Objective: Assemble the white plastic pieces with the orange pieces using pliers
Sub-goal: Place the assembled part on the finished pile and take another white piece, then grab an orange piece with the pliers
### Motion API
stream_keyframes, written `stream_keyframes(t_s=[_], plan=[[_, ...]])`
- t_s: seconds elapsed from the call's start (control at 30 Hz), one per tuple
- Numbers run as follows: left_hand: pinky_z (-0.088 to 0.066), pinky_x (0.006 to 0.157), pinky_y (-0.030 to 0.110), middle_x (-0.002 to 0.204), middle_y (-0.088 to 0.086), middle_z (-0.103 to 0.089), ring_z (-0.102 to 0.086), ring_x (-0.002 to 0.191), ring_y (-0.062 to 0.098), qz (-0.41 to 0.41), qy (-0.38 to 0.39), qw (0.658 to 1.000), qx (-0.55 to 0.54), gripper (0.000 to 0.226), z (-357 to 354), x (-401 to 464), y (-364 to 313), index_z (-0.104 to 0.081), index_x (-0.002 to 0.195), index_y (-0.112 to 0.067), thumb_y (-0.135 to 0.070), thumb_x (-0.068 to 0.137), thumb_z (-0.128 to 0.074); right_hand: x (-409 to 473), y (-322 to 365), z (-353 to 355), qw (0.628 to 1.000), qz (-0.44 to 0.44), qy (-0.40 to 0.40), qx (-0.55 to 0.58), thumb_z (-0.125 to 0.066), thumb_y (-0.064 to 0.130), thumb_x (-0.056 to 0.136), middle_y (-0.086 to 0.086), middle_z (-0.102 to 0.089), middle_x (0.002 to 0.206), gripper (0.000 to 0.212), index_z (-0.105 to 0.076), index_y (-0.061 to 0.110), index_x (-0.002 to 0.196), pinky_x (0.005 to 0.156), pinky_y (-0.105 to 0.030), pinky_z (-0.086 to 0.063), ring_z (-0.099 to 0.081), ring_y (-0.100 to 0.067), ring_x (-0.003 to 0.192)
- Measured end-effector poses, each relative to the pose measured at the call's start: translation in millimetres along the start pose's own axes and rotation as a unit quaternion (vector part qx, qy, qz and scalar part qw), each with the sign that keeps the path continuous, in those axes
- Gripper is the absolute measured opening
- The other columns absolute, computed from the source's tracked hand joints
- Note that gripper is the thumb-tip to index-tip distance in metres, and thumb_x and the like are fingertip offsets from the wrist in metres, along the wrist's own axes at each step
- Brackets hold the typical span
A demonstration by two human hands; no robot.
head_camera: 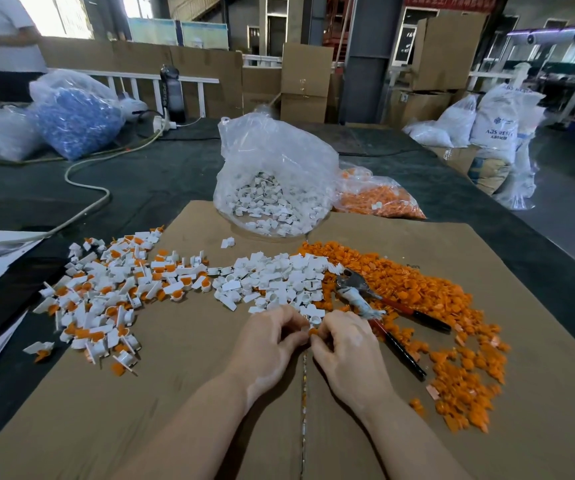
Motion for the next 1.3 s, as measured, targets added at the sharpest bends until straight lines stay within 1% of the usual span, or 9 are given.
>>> stream_keyframes(t_s=[0.17,0.3,0.47,0.7,0.9,1.0,1.1,1.2,1.3], plan=[[-0.039,0.065,0.005,0.082,-0.004,-0.064,-0.057,0.08,0.007,0.05,-0.036,0.993,-0.1,0.009,7.9,0.2,8.0,-0.064,0.09,-0.02,-0.012,0.087,-0.062,-0.6,2.0,3.9,0.999,-0.002,-0.014,0.041,-0.068,0.023,0.083,0.008,-0.054,0.072,0.017,-0.057,0.017,0.072,0.074,-0.026,-0.039,-0.048,-0.011,0.077],[-0.035,0.06,0.004,0.076,-0.001,-0.061,-0.054,0.073,0.006,0.059,-0.047,0.992,-0.106,0.01,9.7,1.5,10.0,-0.065,0.094,-0.017,-0.01,0.088,-0.06,-0.3,4.3,12.4,0.995,0.012,-0.058,0.078,-0.076,0.019,0.077,0.01,-0.056,0.076,0.013,-0.063,0.014,0.079,0.069,-0.028,-0.047,-0.052,-0.009,0.076],[-0.038,0.062,0.009,0.077,0.001,-0.063,-0.055,0.073,0.01,0.067,-0.043,0.99,-0.114,0.01,7.3,2.4,12.8,-0.065,0.093,-0.016,-0.009,0.088,-0.06,-0.7,7.3,14.5,0.994,0.038,-0.068,0.077,-0.075,0.014,0.077,0.006,-0.061,0.088,0.028,-0.067,0.016,0.104,0.079,-0.024,-0.047,-0.055,-0.011,0.087],[-0.038,0.059,0.009,0.075,0.001,-0.064,-0.055,0.069,0.007,0.064,-0.041,0.991,-0.11,0.008,6.9,1.9,12.6,-0.067,0.093,-0.015,-0.012,0.087,-0.061,-0.7,11.4,17.3,0.993,0.064,-0.076,0.064,-0.073,0.008,0.078,0.005,-0.059,0.083,0.023,-0.071,0.017,0.099,0.076,-0.029,-0.049,-0.054,-0.011,0.083],[-0.039,0.058,0.01,0.081,0.013,-0.066,-0.054,0.067,0.01,0.068,-0.046,0.99,-0.112,0.007,7.0,3.8,11.2,-0.065,0.09,-0.016,-0.014,0.084,-0.067,0.1,7.9,15.5,0.994,0.052,-0.082,0.056,-0.074,0.014,0.079,0.007,-0.06,0.087,0.022,-0.07,0.017,0.1,0.081,-0.029,-0.047,-0.055,-0.01,0.088],[-0.039,0.056,0.009,0.077,0.011,-0.065,-0.054,0.063,0.007,0.082,-0.049,0.988,-0.123,0.008,6.8,4.1,13.8,-0.064,0.09,-0.015,-0.014,0.083,-0.068,-0.3,-0.6,22.8,0.993,0.008,-0.12,0.015,-0.073,0.02,0.08,0.005,-0.063,0.095,0.024,-0.068,0.016,0.103,0.087,-0.031,-0.038,-0.056,-0.014,0.097],[-0.038,0.054,0.006,0.069,0.002,-0.063,-0.053,0.055,-0.003,0.089,-0.05,0.986,-0.132,0.006,6.4,4.7,15.1,-0.064,0.087,-0.016,-0.013,0.083,-0.067,0.5,-18.3,38.8,0.98,-0.095,-0.151,-0.092,-0.064,0.027,0.086,-0.002,-0.061,0.113,0.032,-0.062,0.015,0.116,0.091,-0.036,-0.032,-0.052,-0.02,0.11],[-0.038,0.055,0.004,0.065,-0.002,-0.063,-0.054,0.056,-0.004,0.093,-0.05,0.986,-0.133,0.005,6.0,6.3,15.5,-0.064,0.087,-0.017,-0.014,0.083,-0.067,3.6,-48.6,44.7,0.949,-0.227,-0.051,-0.211,-0.049,0.042,0.089,-0.003,-0.04,0.138,0.052,-0.041,0.019,0.136,0.108,-0.039,-0.02,-0.034,-0.019,0.128],[-0.04,0.055,0.008,0.069,0.003,-0.066,-0.055,0.06,0.005,0.104,-0.054,0.983,-0.14,0.005,6.3,7.1,16.7,-0.065,0.087,-0.014,-0.014,0.082,-0.067,5.5,-67.6,46.6,0.925,-0.29,0.039,-0.244,-0.049,0.041,0.085,-0.008,-0.027,0.146,0.054,-0.038,0.02,0.133,0.112,-0.045,-0.01,-0.023,-0.025,0.135]])
Point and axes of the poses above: each hand's wrist, its own x-axis towards the middle knuckle, its own z-axis out of the back of the hand, y = z × x, the point moved 8 cm from there along x, towards the middle knuckle
